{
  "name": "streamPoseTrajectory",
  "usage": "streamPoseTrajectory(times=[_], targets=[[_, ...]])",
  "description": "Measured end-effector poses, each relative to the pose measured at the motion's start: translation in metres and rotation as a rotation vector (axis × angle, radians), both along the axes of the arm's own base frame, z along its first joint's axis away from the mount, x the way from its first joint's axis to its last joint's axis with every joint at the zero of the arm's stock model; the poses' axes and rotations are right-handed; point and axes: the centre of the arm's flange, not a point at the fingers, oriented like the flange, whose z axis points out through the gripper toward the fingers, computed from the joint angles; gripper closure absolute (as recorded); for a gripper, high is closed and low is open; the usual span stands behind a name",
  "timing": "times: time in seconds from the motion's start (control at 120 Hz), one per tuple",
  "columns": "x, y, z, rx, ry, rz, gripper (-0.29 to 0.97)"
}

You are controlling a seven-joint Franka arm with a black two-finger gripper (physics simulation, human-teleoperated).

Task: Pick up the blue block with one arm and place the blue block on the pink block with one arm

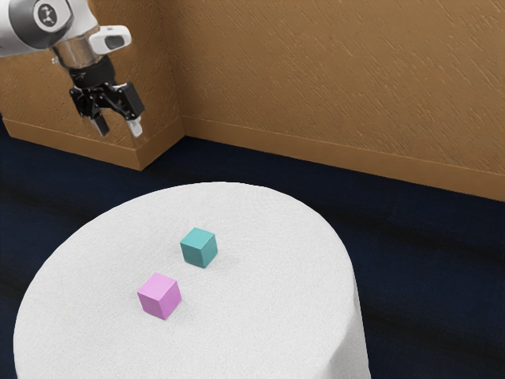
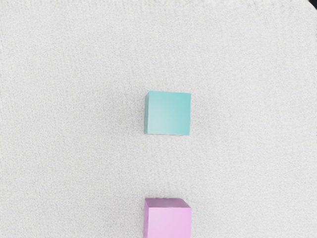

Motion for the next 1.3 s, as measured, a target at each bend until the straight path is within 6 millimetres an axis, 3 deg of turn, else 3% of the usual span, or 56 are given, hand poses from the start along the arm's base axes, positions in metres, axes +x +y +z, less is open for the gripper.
streamPoseTrajectory(times=[0.083,0.117,0.292,0.383,0.6,0.725,0.808,0.95,1.3], targets=[[0.002,-0.004,0.000,0.005,-0.004,-0.004,0.02],[0.001,-0.007,-0.009,0.004,0.008,-0.006,0.02],[-0.040,-0.040,-0.140,-0.006,0.114,-0.035,0.03],[-0.050,-0.059,-0.179,0.017,0.095,-0.052,0.03],[-0.024,-0.070,-0.226,0.043,0.026,-0.052,0.04],[0.005,-0.087,-0.257,0.056,0.000,-0.075,0.05],[0.022,-0.092,-0.265,0.061,-0.027,-0.079,0.05],[0.059,-0.077,-0.269,0.062,-0.019,-0.048,0.05],[0.058,-0.076,-0.299,0.052,0.154,-0.075,0.05]])
